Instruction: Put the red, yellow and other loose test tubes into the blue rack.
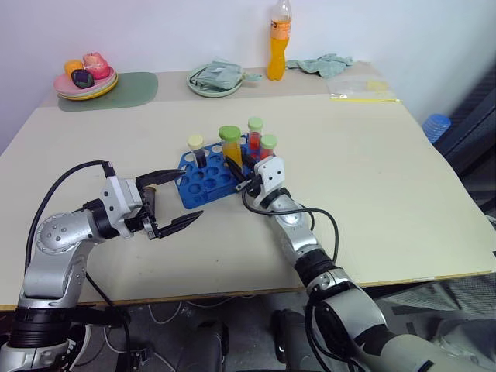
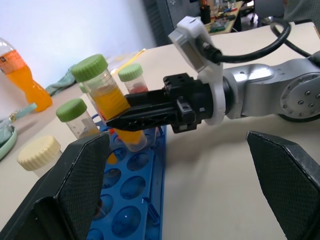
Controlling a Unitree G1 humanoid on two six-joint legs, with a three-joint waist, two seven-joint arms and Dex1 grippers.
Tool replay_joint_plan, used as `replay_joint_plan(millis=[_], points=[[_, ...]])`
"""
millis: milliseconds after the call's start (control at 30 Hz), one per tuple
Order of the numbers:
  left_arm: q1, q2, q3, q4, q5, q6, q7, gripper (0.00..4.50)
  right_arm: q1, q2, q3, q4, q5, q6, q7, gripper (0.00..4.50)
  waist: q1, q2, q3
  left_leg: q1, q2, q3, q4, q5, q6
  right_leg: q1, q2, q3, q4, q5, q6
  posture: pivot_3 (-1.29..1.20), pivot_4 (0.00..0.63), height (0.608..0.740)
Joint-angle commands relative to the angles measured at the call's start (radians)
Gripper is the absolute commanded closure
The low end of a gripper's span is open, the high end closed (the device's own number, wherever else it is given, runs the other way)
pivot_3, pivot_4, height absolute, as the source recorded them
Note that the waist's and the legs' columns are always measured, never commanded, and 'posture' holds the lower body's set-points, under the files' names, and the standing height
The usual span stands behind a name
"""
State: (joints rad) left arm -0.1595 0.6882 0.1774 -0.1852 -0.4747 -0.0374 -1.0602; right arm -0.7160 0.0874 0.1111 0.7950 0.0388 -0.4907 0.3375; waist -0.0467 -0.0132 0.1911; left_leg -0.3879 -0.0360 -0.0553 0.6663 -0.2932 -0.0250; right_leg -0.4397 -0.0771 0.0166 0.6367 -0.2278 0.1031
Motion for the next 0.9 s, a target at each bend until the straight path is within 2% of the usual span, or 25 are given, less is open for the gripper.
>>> replay_joint_plan(millis=[33, 467, 900], points=[[-0.004, 0.006, 0.025, -0.035, -0.018, 0.000, 0.011, 0.00, 0.002, 0.000, -0.014, 0.009, 0.002, -0.009, 0.000, 3.75, 0.000, 0.000, 0.000, 0.000, 0.000, 0.000, 0.000, 0.000, 0.000, 0.000, 0.000, 0.000, 0.000, 0.000, 0.000, 0.00, 0.150, 0.740], [-0.010, 0.003, 0.022, -0.035, -0.019, 0.000, 0.007, 0.00, 0.067, -0.007, -0.029, -0.069, 0.022, 0.023, 0.016, 3.75, 0.001, 0.000, 0.000, 0.000, 0.000, 0.000, 0.000, 0.000, 0.000, 0.000, 0.000, 0.000, 0.000, 0.000, 0.000, 0.00, 0.150, 0.740], [-0.002, 0.000, 0.020, -0.043, -0.014, 0.002, 0.010, 0.00, 0.047, 0.034, -0.001, -0.056, -0.004, 0.013, 0.023, 3.75, 0.000, 0.000, 0.000, 0.000, 0.000, 0.000, 0.000, 0.000, 0.000, 0.000, 0.000, 0.000, 0.001, 0.000, 0.000, 0.00, 0.150, 0.740]])
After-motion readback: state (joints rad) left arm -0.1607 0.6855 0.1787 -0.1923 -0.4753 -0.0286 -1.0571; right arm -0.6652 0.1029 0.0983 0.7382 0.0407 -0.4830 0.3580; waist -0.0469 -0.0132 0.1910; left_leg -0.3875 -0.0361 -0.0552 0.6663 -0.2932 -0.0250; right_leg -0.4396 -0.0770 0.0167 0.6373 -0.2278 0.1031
